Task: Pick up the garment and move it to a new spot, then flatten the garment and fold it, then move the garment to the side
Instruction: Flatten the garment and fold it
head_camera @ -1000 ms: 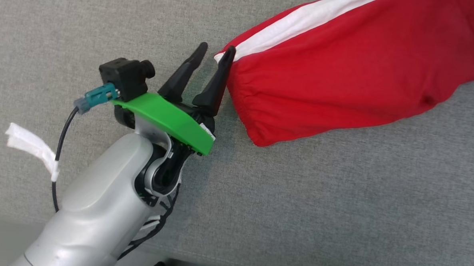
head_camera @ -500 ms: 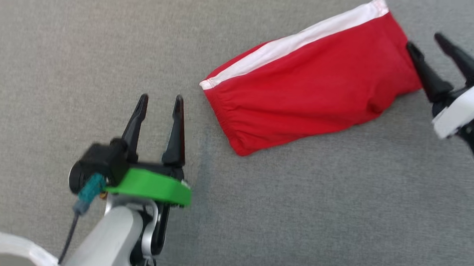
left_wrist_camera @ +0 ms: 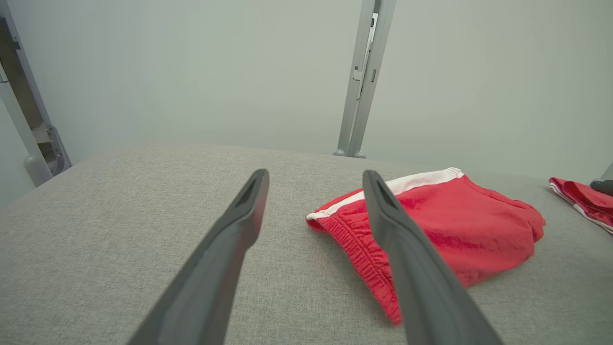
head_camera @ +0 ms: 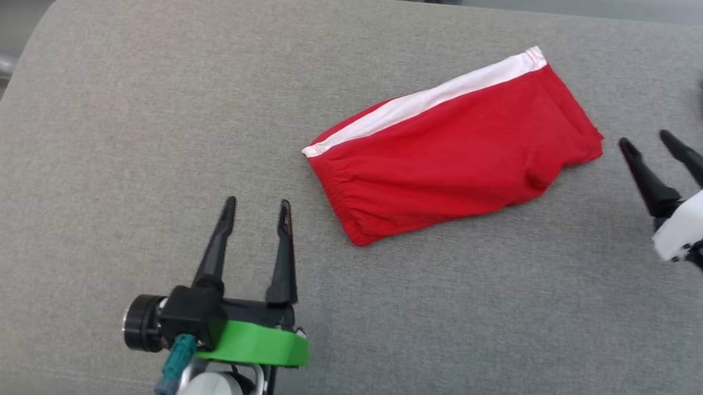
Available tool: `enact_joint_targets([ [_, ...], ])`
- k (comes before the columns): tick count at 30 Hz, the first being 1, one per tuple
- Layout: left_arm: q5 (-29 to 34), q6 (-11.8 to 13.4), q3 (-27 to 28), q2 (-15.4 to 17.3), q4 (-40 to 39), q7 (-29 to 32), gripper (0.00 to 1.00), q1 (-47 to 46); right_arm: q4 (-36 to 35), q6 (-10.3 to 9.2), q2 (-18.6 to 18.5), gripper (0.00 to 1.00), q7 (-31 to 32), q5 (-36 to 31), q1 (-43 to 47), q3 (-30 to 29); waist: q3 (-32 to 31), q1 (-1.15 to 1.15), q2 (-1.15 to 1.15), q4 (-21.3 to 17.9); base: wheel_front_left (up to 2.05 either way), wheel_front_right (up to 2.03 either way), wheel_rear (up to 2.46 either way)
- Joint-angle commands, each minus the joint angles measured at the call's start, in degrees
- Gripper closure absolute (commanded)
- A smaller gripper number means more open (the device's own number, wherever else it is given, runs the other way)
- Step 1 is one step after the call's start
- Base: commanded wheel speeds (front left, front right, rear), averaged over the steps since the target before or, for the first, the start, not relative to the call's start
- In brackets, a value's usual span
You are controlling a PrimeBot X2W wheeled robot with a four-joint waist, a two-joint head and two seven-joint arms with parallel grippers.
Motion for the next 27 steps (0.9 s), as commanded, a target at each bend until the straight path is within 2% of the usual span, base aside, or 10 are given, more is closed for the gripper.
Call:
enact_joint_targets([
  [1, 0.68, -0.63, -0.15, -0.48, 0.06, -0.16, 0.0, 1.11, 2.0, -0.09, -0.43, 0.0, 1.03, -0.94, -1.81, -0.03, 1.88, 0.0, 0.0, 3.03, 0.0, 0.0, 0.0],
  [7, 1.38, -1.72, -0.59, -1.26, -0.12, -0.16, 0.0, 1.05, 10.54, -0.08, 1.42, 0.0, 7.76, -3.88, -8.41, 1.22, 4.6, 0.0, 0.0, 7.01, 0.0, 0.0, 0.0],
  [12, 0.01, -0.45, -2.43, -1.3, -1.07, -0.16, 0.0, -0.65, 16.42, -0.09, 2.5, 0.0, 13.02, -6.1, -13.45, 3.35, 6.54, 0.0, 0.0, 9.69, 0.0, 0.0, 0.0],
  [22, -0.72, 0.8, -4.77, -1.3, -1.3, -0.16, 0.0, -2.0, 23.24, -0.09, 2.79, 0.0, 16.88, -6.49, -17.56, 6.17, 9.31, 0.0, 0.0, 12.05, 0.0, 0.0, 0.0],
  [23, -0.75, 0.86, -4.82, -1.3, -1.21, -0.16, 0.0, -2.02, 23.49, -0.09, 3.1, 0.08, 17.27, -6.0, -17.27, 6.51, 9.45, 0.0, 0.0, 12.02, 0.0, 0.0, 0.0],
  [24, -0.74, 0.94, -4.85, -1.3, -1.15, -0.17, 0.0, -2.05, 23.59, -0.09, 3.28, 0.61, 17.46, -5.65, -17.15, 6.74, 9.53, 0.0, 0.0, 11.93, 0.0, 0.0, 0.0],
  [25, -0.64, 1.01, -4.87, -1.31, -1.04, -0.17, 0.0, -2.15, 23.56, -0.09, 3.43, 0.96, 17.45, -5.36, -16.99, 7.11, 9.63, 0.0, 0.0, 11.75, 0.0, 0.0, 0.0],
  [26, -0.52, 1.03, -4.87, -1.31, -0.94, -0.17, 0.0, -2.29, 23.46, -0.09, 3.59, 1.0, 17.58, -4.71, -16.66, 7.29, 9.65, 0.0, 0.0, 11.57, 0.0, 0.0, 0.0],
  [27, -0.28, 1.04, -4.85, -1.31, -0.79, -0.17, 0.0, -2.49, 23.3, -0.1, 3.64, 1.0, 17.68, -4.18, -16.24, 7.52, 9.61, 0.0, 0.0, 11.25, 0.0, 0.0, 0.0],
])
